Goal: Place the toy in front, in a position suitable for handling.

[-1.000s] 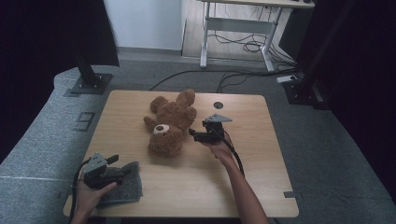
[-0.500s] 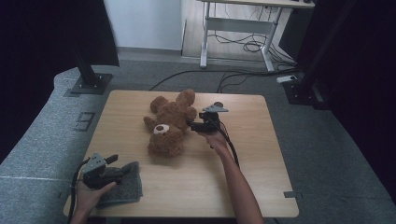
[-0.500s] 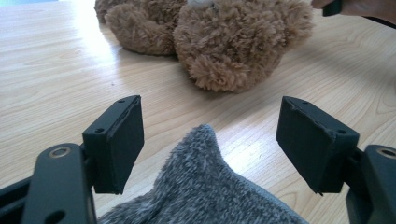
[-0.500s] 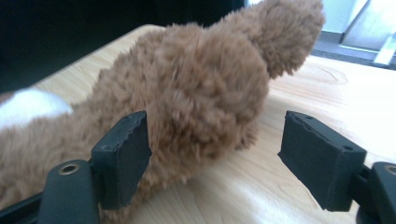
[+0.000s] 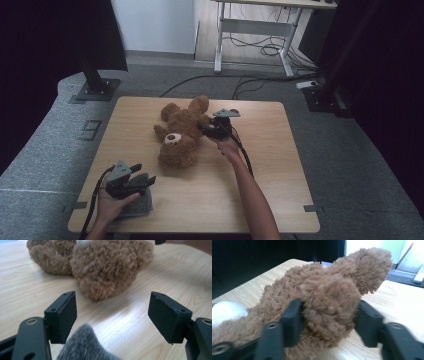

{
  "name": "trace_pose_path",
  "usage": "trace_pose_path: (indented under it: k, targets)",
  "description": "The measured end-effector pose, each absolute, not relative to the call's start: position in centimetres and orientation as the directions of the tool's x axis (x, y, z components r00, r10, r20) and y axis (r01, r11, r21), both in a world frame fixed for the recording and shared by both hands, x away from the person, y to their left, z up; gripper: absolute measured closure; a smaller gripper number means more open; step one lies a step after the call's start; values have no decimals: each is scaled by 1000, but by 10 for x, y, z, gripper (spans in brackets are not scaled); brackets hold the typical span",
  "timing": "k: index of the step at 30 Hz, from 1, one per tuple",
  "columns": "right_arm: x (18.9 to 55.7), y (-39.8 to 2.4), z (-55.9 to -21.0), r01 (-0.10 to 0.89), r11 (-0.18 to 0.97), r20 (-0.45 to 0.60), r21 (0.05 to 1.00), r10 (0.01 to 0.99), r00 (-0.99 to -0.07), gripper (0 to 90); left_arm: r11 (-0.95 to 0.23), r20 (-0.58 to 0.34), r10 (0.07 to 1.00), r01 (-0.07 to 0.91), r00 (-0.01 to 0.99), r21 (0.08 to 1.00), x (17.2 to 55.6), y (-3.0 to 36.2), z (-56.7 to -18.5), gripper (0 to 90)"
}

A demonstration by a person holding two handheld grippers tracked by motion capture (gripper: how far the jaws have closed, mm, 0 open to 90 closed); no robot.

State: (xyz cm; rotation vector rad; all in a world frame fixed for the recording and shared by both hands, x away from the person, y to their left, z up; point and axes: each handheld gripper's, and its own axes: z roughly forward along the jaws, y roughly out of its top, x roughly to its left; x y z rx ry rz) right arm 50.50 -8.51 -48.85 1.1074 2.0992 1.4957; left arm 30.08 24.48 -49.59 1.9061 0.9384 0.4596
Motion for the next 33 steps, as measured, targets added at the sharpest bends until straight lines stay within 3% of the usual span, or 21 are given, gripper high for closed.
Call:
trace_pose_path:
  k: [2, 9, 17, 33]
  targets:
    - [504, -85, -489, 385, 168, 140, 907, 743, -654, 598, -272, -66, 765, 415, 640, 868, 307, 236, -492, 238]
    - [498, -88, -489, 386, 200, 133, 901, 719, -682, 677, -308, -57, 741, 415, 669, 856, 317, 216, -494, 240]
    - [481, -96, -493, 352, 192, 116, 916, 712, -692, 692, -284, -101, 746, 452, 658, 846, 338, 198, -501, 248]
    - [462, -96, -493, 317, 221, 83, 922, 690, -719, 712, -285, -87, 793, 493, 604, 822, 364, 179, -503, 239]
